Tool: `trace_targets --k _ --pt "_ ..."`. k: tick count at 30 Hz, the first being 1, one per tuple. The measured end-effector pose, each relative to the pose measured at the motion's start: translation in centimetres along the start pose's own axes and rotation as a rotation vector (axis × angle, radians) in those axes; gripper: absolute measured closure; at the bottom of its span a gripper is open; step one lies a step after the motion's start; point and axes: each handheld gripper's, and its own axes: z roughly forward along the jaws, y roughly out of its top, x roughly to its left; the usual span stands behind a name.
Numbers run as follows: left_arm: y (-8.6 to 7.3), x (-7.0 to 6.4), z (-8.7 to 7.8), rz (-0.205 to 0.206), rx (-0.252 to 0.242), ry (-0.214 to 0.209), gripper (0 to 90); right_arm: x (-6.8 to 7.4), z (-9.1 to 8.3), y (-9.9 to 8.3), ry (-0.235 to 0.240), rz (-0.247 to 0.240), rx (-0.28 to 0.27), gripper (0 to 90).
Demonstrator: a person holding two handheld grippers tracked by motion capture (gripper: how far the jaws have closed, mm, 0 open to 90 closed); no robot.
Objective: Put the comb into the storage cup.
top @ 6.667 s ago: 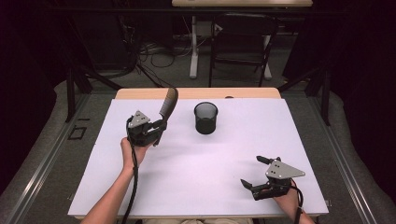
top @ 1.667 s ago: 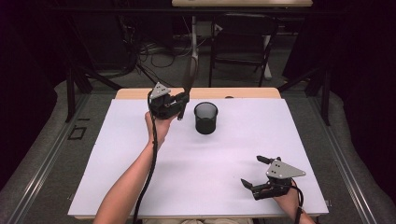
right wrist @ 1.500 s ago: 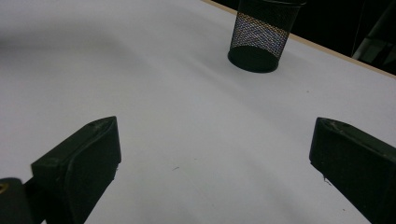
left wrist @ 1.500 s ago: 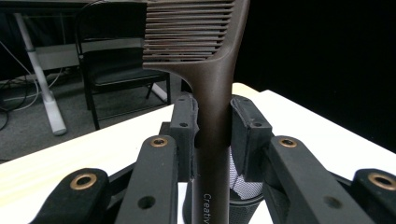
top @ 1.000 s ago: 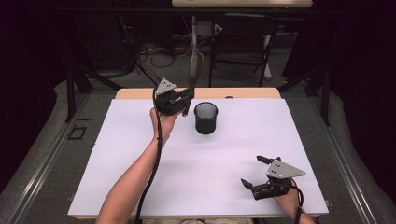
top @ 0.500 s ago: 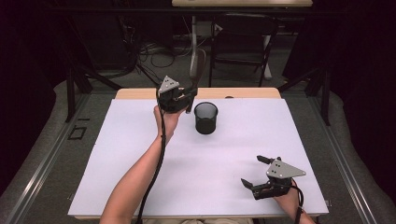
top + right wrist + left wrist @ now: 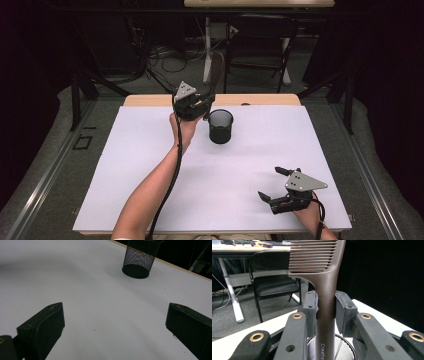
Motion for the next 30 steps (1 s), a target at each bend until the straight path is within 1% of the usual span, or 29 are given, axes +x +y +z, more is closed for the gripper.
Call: trace_targets --k 6,8,13,14,16,30 --pt "0.0 -0.2 0.3 0.008 -0.018 0.000 72.6 0.0 0.0 0.0 -0.002 -0.005 -0.003 1.7" --pt "0.0 -0.3 0.4 0.011 -0.027 0.001 72.6 0.0 0.0 0.0 0.000 0.000 -0.002 1.7" --pt "-0.1 -0.6 0.8 0.022 -0.028 -0.003 72.6 0.0 0.0 0.0 0.000 0.000 -0.001 1.7" --pt "-0.1 -0.7 0.9 0.018 -0.034 -0.005 72.6 0.0 0.0 0.0 -0.001 0.000 -0.001 1.7" --pt "-0.1 -0.8 1.1 0.023 -0.041 -0.014 72.6 0.0 0.0 0.0 0.000 0.001 -0.001 1.7" --pt "-0.4 -1.3 2.0 0.033 -0.042 -0.028 72.6 0.0 0.0 0.0 0.003 0.001 -0.003 1.7"
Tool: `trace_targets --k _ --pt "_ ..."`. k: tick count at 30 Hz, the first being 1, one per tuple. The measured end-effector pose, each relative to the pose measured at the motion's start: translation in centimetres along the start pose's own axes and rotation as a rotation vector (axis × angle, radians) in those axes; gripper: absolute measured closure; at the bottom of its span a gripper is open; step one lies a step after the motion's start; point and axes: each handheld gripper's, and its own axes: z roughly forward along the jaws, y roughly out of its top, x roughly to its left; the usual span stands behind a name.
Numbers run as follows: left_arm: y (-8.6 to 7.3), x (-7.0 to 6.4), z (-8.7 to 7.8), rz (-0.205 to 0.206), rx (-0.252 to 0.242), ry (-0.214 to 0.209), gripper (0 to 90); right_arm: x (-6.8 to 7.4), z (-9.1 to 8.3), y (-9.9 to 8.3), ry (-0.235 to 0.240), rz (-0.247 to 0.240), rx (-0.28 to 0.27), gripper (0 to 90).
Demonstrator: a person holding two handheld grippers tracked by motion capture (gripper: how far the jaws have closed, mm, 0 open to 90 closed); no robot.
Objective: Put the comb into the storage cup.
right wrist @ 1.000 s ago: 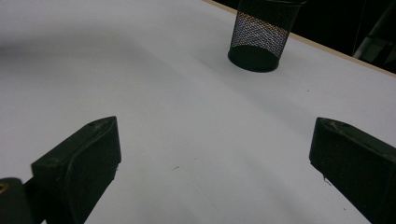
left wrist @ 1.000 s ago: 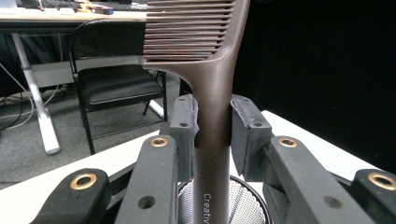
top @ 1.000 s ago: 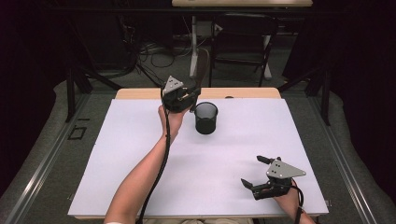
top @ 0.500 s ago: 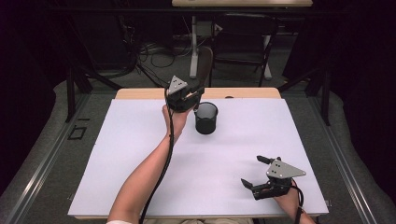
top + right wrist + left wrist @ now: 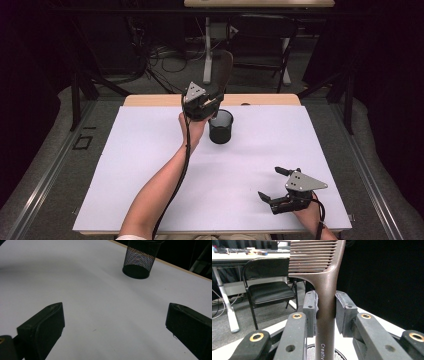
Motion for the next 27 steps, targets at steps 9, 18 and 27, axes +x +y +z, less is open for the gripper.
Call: trace_targets --k 9,18,27 --pt "-0.27 0.12 0.42 -0.006 -0.004 -0.008 72.6 -0.03 -0.08 0.02 0.000 -0.001 -0.001 1.7" --pt "-0.43 0.20 0.55 -0.006 -0.026 -0.016 72.6 0.05 0.00 0.05 0.001 -0.004 -0.002 1.7" --pt "-0.96 0.47 0.96 -0.024 -0.054 -0.016 72.6 0.06 0.03 0.01 0.001 0.001 -0.001 1.7"
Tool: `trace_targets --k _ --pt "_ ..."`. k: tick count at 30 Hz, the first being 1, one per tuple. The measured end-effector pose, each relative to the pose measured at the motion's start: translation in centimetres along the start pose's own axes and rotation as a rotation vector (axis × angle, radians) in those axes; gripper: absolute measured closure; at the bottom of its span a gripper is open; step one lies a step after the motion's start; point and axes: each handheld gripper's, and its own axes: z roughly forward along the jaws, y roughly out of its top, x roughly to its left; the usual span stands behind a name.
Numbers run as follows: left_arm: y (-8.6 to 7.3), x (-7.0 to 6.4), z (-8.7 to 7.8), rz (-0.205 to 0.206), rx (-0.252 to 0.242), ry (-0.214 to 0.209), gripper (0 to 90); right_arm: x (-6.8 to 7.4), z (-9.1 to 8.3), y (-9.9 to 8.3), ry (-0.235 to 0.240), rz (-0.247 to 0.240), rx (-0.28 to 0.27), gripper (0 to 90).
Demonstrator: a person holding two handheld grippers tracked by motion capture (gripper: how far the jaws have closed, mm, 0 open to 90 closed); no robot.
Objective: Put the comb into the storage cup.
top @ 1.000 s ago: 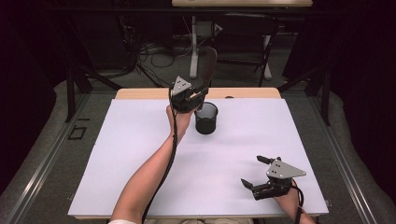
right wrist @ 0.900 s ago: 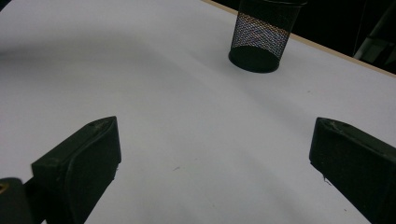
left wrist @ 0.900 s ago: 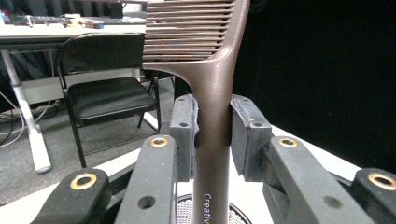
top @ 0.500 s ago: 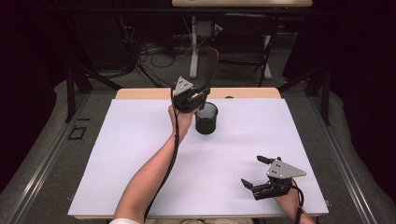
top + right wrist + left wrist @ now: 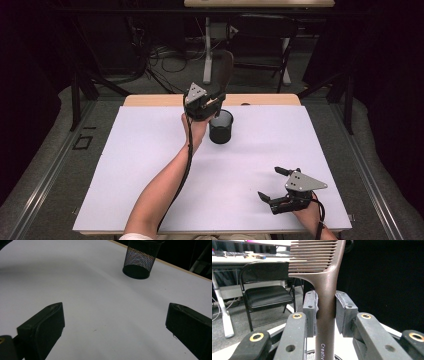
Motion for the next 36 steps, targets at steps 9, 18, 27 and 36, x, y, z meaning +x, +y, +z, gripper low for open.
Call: trace_targets --k 9,18,27,36 --pt "-0.5 0.2 0.3 -0.020 -0.024 -0.004 72.6 -0.1 0.0 0.0 0.001 -0.008 -0.001 1.7" --pt "-1.2 0.1 0.9 -0.024 -0.027 -0.002 72.6 -0.1 -0.1 0.0 0.001 -0.009 0.000 1.7" --pt "-1.7 -0.2 1.3 -0.020 -0.021 -0.006 72.6 -0.1 -0.1 0.0 0.002 -0.006 -0.002 1.7" --pt "-2.6 -0.4 1.6 -0.006 0.016 -0.003 72.6 -0.1 -0.1 0.0 0.003 -0.009 -0.002 1.7"
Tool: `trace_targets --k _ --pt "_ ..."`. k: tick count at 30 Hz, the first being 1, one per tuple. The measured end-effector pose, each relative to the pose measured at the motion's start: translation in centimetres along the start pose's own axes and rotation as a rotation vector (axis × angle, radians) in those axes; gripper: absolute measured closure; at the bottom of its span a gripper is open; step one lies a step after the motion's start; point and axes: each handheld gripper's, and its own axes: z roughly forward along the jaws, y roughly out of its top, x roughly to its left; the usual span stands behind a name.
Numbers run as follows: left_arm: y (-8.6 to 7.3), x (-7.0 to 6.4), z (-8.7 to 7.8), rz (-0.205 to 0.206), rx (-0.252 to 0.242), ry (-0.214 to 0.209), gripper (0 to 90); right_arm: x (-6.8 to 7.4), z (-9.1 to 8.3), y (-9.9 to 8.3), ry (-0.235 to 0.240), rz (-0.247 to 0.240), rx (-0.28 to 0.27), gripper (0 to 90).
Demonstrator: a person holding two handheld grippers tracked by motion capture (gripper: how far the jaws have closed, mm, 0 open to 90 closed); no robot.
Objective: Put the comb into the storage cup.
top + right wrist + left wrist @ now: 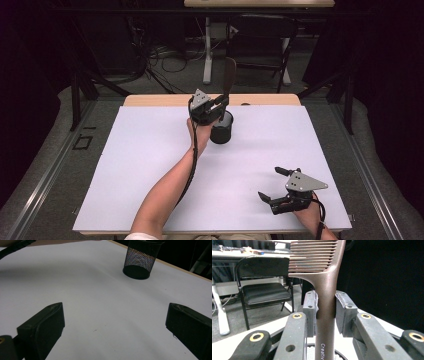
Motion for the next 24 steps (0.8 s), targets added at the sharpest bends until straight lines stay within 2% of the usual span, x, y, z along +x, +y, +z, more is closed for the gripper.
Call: trace_targets --k 9,16,24 --pt "-0.10 -0.24 0.09 0.033 0.028 -0.005 72.6 0.00 0.04 -0.01 0.001 0.002 -0.001 1.8" --pt "-0.62 -0.59 0.22 0.073 0.062 -0.002 72.6 -0.01 -0.03 0.00 -0.001 0.003 0.001 1.8" --pt "-0.85 -0.58 0.19 0.089 0.098 0.008 72.5 0.00 0.03 -0.01 -0.001 -0.001 0.004 1.8"
